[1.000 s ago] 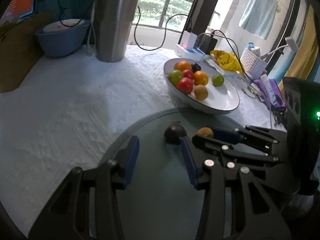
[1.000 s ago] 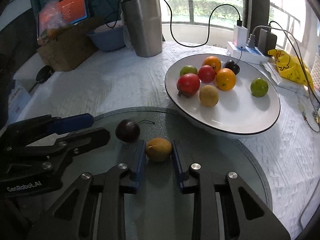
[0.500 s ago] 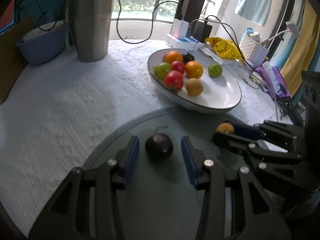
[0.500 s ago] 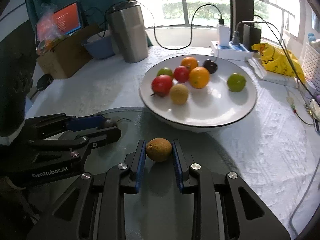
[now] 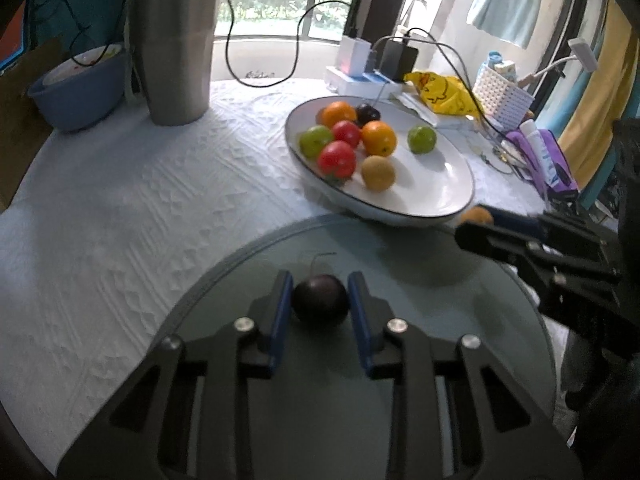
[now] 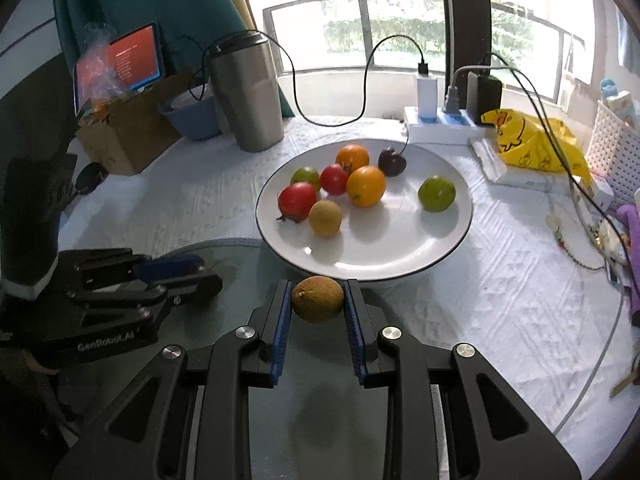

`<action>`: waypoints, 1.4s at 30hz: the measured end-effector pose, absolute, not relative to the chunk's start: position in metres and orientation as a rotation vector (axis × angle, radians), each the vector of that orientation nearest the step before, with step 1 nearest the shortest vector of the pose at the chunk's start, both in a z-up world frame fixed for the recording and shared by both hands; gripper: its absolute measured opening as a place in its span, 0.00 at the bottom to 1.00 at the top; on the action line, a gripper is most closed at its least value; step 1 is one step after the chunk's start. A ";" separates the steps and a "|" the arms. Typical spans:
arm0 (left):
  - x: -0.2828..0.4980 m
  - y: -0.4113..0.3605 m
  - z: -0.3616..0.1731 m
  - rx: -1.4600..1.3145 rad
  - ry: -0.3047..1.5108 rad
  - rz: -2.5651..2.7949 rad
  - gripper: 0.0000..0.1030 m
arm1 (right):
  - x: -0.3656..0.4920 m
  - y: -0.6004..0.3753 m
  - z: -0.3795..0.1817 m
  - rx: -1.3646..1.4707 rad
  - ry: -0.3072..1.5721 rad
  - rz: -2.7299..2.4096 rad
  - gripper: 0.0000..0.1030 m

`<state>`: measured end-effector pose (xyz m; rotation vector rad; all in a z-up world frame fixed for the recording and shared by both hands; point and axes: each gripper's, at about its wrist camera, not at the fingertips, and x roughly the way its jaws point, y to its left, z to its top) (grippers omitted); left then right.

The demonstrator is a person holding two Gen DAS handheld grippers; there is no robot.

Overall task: Organize fruits
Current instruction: 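Carry the small fruit with the right tool while the left carries the plum over the bowl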

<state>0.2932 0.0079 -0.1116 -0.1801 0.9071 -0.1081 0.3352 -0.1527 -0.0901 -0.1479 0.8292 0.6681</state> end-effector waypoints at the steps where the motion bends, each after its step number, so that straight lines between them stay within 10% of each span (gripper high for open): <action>1: 0.292 0.006 -0.110 -0.181 0.905 -0.115 0.29 | 0.336 -0.154 -0.088 -0.147 0.824 0.667 0.27; 42: 0.372 -0.060 -0.102 -0.118 0.875 -0.250 0.29 | 0.413 -0.180 -0.097 -0.134 0.798 0.605 0.27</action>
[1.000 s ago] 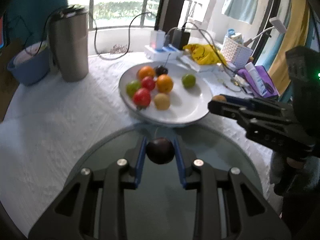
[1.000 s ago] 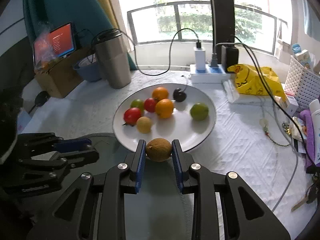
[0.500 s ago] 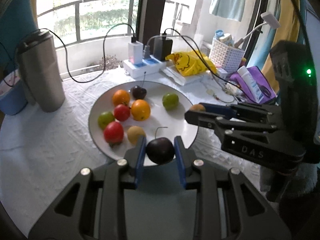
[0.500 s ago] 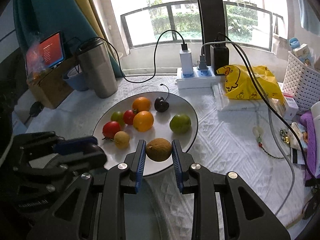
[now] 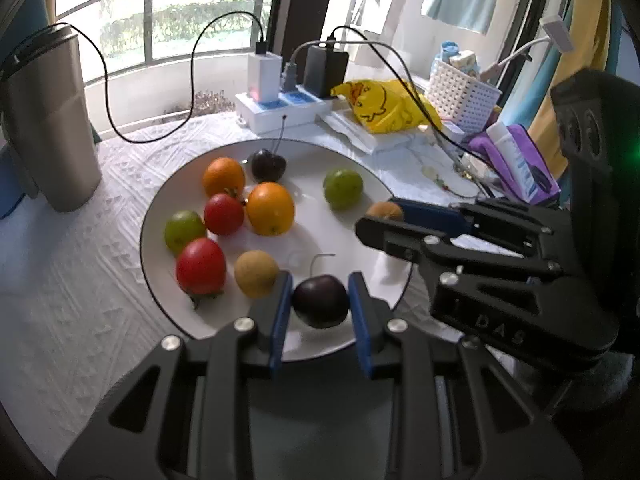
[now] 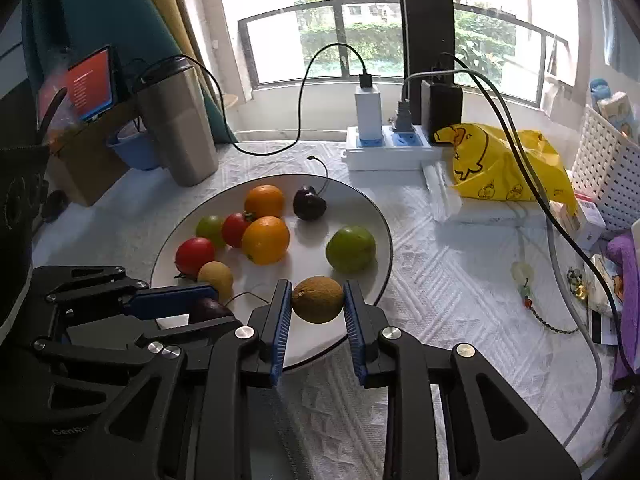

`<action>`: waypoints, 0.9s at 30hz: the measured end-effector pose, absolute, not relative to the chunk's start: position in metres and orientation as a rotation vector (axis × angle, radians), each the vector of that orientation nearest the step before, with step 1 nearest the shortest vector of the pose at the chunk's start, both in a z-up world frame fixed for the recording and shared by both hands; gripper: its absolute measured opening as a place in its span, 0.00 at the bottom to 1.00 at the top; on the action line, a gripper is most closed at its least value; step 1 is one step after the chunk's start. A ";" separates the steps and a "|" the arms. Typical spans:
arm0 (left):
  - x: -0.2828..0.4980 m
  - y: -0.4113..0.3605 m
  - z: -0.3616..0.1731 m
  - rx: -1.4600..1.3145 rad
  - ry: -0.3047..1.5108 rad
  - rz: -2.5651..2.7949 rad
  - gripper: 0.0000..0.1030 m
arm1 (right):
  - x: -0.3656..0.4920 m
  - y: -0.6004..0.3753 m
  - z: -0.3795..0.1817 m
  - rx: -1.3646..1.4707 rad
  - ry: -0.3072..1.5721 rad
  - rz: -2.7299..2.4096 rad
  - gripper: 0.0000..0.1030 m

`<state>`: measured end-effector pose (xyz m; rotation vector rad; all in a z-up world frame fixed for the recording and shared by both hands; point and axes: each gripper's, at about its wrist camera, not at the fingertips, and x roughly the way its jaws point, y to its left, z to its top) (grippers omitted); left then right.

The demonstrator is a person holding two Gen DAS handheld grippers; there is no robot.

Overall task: Organize fruits
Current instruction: 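Carry the small fruit with the right tool while the left carries the plum over the bowl, then open the right tool to drop the small fruit while the left drops the plum into the bowl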

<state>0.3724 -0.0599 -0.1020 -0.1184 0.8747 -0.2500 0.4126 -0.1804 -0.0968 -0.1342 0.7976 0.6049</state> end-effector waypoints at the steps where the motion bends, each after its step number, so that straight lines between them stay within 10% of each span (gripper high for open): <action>1: 0.372 -0.060 -0.102 -0.120 0.876 -0.250 0.29 | 0.413 -0.181 -0.096 -0.131 0.798 0.605 0.27; 27: 0.322 -0.029 -0.068 -0.168 0.800 -0.151 0.49 | 0.368 -0.179 -0.064 -0.119 0.766 0.563 0.28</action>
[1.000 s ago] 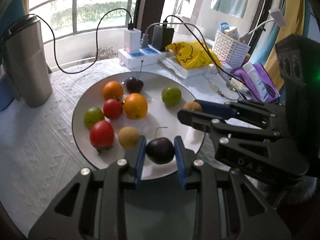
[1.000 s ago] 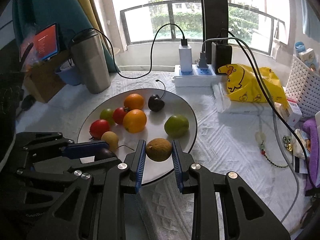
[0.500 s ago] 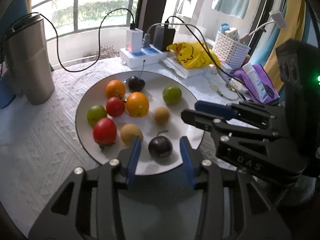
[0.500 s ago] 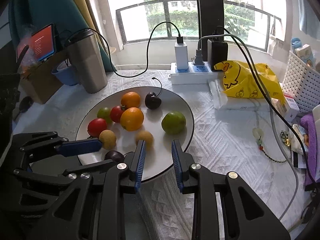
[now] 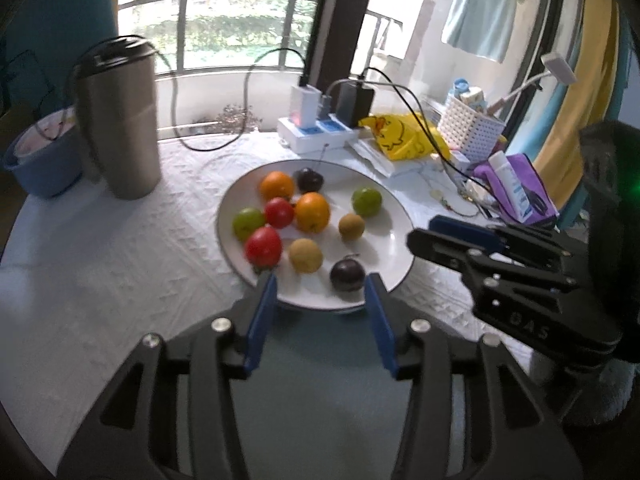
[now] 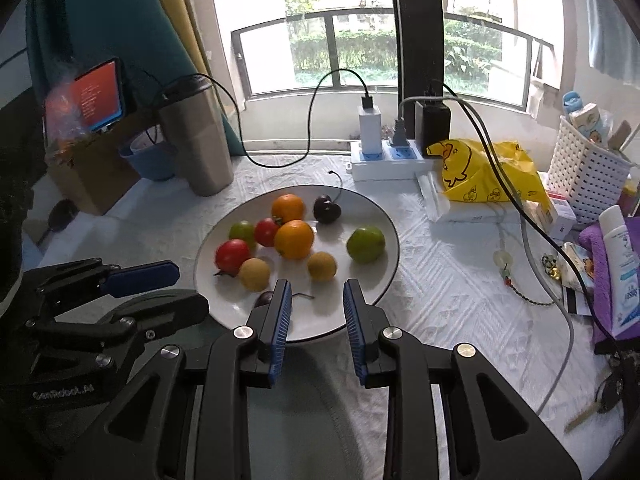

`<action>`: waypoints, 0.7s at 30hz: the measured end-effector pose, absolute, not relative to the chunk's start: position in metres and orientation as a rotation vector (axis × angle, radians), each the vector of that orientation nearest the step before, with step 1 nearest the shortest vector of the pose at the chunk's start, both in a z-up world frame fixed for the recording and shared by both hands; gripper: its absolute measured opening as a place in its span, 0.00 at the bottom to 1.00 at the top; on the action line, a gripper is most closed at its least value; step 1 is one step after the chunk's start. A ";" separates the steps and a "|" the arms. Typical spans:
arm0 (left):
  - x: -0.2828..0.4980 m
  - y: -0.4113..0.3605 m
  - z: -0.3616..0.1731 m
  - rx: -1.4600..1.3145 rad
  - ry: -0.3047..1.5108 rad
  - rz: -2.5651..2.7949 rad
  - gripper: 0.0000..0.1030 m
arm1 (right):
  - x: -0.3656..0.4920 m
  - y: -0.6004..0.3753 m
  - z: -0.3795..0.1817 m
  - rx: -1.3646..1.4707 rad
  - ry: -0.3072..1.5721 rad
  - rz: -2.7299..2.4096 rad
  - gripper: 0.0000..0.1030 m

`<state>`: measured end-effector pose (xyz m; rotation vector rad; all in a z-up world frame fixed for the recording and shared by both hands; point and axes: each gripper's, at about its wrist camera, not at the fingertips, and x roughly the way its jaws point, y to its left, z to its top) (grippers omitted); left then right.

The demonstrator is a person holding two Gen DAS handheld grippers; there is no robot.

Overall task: Organize fruits
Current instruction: 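Open the right tool to drop the small fruit while the left drops the plum into the bowl, then withdraw both open tools from the bowl over the empty turntable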

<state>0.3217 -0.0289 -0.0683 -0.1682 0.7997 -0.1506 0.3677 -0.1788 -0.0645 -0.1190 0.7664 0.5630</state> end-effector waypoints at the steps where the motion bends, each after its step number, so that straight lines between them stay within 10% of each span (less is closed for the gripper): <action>1: 0.318 -0.026 -0.067 -0.173 0.794 -0.143 0.56 | 0.363 -0.178 -0.062 -0.123 0.761 0.563 0.28; 21: 0.238 0.010 -0.061 -0.191 0.740 -0.026 0.72 | 0.279 -0.156 -0.049 -0.155 0.734 0.574 0.28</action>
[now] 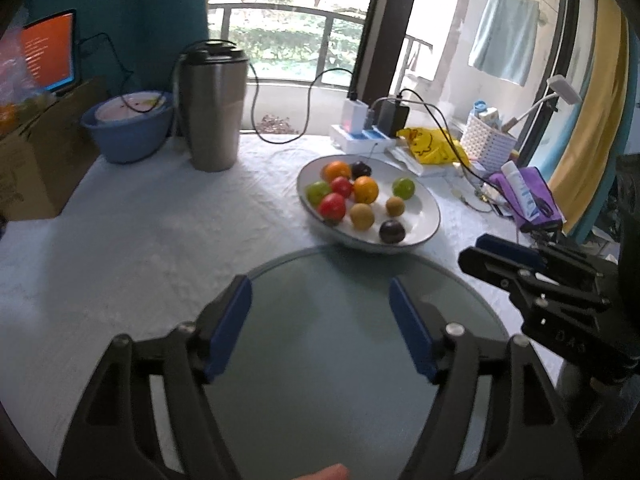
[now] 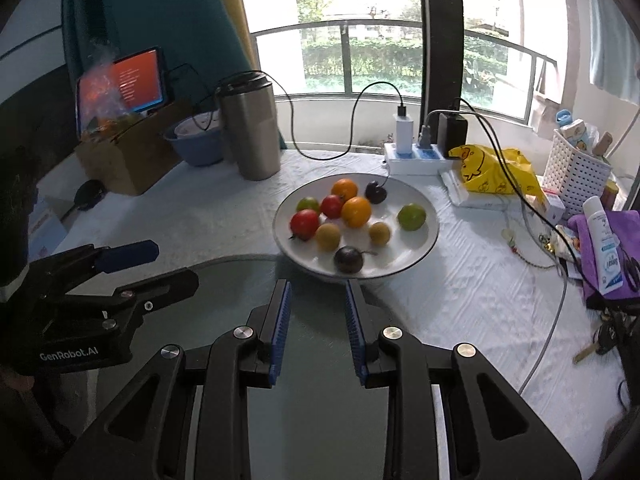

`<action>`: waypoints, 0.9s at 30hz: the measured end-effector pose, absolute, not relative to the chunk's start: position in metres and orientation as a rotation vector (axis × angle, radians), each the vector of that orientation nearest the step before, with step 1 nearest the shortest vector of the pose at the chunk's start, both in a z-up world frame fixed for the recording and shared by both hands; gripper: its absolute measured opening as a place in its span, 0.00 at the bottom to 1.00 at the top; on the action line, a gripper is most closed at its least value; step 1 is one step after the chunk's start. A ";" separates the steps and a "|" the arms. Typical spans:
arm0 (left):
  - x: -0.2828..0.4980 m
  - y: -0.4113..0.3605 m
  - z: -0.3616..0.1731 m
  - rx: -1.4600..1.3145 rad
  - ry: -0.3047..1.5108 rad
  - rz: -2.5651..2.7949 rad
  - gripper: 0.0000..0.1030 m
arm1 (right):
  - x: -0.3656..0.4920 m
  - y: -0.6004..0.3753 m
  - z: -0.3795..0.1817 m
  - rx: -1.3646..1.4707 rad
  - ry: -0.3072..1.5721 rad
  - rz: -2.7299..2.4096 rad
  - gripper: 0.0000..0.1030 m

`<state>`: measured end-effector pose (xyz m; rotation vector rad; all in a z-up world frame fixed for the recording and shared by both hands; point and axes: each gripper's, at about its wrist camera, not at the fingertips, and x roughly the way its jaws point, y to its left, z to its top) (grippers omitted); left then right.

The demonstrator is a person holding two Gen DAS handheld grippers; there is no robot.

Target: Organize fruits

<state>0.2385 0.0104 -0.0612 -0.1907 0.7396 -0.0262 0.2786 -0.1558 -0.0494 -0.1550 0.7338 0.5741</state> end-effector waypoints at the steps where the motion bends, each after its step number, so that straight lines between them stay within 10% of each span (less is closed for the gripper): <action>1: 0.234 0.012 -0.061 -0.189 0.733 -0.015 0.75 | 0.275 -0.155 -0.050 -0.156 0.734 0.574 0.28; 20: 0.145 0.032 -0.007 -0.177 0.578 0.088 0.85 | 0.199 -0.176 -0.001 -0.162 0.632 0.504 0.37; 27: 0.124 0.034 0.024 -0.147 0.528 0.123 0.85 | 0.173 -0.185 0.035 -0.145 0.555 0.488 0.77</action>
